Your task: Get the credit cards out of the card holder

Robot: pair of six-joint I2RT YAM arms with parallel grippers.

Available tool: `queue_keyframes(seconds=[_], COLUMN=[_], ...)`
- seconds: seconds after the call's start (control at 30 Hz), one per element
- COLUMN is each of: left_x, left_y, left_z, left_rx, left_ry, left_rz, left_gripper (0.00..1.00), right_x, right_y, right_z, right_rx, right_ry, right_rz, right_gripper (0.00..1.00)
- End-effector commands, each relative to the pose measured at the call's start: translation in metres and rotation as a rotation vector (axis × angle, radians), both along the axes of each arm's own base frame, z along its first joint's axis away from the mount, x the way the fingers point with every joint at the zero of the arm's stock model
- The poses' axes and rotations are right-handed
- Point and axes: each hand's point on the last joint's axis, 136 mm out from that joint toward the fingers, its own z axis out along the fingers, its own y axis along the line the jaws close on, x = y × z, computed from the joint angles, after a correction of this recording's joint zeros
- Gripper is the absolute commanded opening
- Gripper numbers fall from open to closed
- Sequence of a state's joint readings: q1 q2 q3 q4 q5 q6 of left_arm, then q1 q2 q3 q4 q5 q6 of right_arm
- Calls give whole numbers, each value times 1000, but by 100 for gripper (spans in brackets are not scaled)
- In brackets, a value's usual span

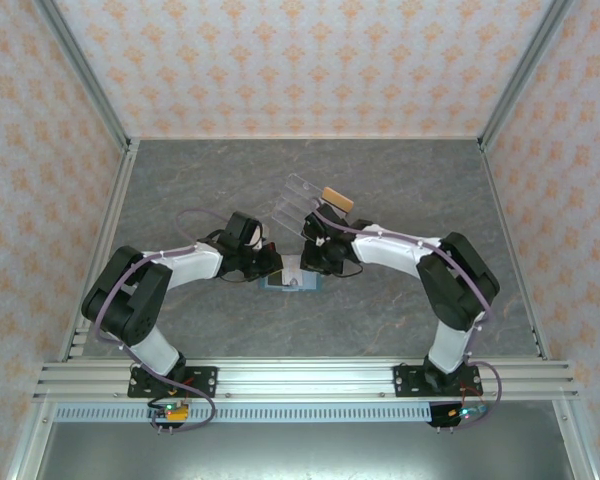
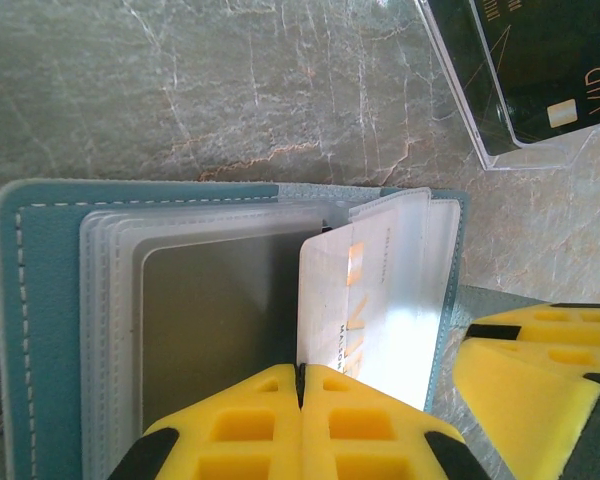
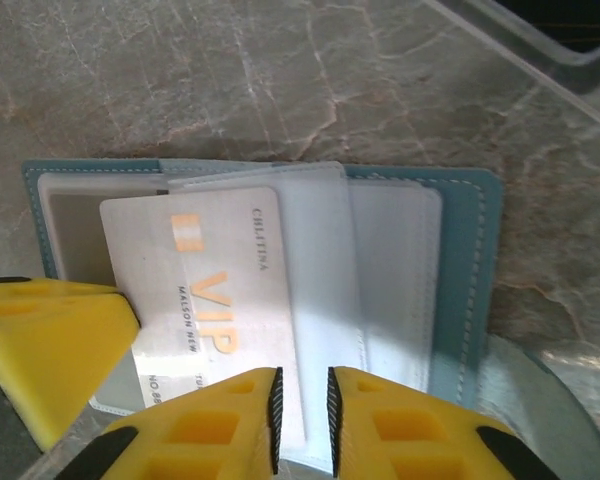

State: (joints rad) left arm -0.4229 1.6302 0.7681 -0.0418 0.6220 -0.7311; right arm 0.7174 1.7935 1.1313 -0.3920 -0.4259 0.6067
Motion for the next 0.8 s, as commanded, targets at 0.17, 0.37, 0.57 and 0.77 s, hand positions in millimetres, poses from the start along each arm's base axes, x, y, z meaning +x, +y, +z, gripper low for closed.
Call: queue_keyframes(seconds=[0.17,0.37,0.57,0.77], left_x=[-2,2,4,3], left_y=[4,-13,-15,-10], left_z=[-1,7,8,5], left_rx=[-2,-127,-126,-99], left_ry=[10,12,11,11], left_rz=[17,12,3,7], left_gripper=[7,21,20,6], right_x=[-1,-4,-6,-7], right_y=[15,16,12,5], right_z=[-16,-24,-28,-32], right_rx=[11,9,-10,-44], right_ry=[56,82,89,88], right_rz=[37,46,41,32], right_gripper=[22,17,17,17])
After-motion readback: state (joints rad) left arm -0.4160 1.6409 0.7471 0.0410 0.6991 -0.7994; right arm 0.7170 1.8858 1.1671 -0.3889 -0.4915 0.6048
